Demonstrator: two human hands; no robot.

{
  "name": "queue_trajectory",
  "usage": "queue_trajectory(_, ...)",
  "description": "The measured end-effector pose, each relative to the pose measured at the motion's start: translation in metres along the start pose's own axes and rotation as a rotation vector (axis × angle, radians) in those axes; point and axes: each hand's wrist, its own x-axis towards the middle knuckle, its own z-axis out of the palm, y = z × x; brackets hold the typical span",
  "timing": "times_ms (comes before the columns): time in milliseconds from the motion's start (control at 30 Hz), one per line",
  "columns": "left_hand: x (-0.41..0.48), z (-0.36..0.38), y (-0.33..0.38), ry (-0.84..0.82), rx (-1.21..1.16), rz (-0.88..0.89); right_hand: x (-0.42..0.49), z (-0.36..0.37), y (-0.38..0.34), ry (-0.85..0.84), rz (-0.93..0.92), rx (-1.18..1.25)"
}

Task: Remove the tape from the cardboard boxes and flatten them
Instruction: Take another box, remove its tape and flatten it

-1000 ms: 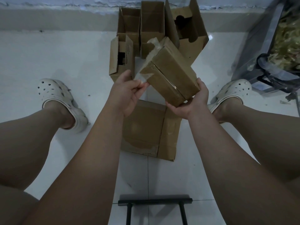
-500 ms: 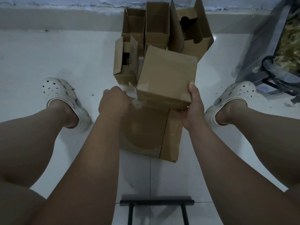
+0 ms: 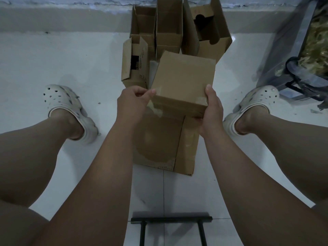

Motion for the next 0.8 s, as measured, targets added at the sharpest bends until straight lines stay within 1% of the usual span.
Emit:
queue_trajectory(133,-0.001,0.0,-0.002,-0.085,-0.017,0.02,0.002,-0.004,0.003,0.058,0.103,0.037)
queue_trajectory(200,0.0,-0.001,-0.003,-0.093,-0.01,0.04,0.004,-0.004,0.002,0.056,0.147,0.051)
queue_trajectory(300,0.0,0.001,-0.002,-0.047,0.036,0.055,0.005,-0.003,0.0,0.039,0.169,0.058)
queue_trajectory(500,-0.006,0.012,0.002,0.081,0.104,0.028,0.002,0.001,0.002,0.058,0.196,0.048)
queue_trajectory(600,-0.01,0.02,0.008,0.141,0.128,0.057,0.001,0.002,0.002,0.076,0.212,0.088)
queue_trajectory(700,-0.015,0.024,0.014,0.178,0.051,0.104,0.004,-0.001,-0.002,0.08,0.212,0.119)
queue_trajectory(800,-0.015,0.022,0.017,0.119,-0.063,0.101,0.005,0.0,-0.004,0.067,0.194,0.122)
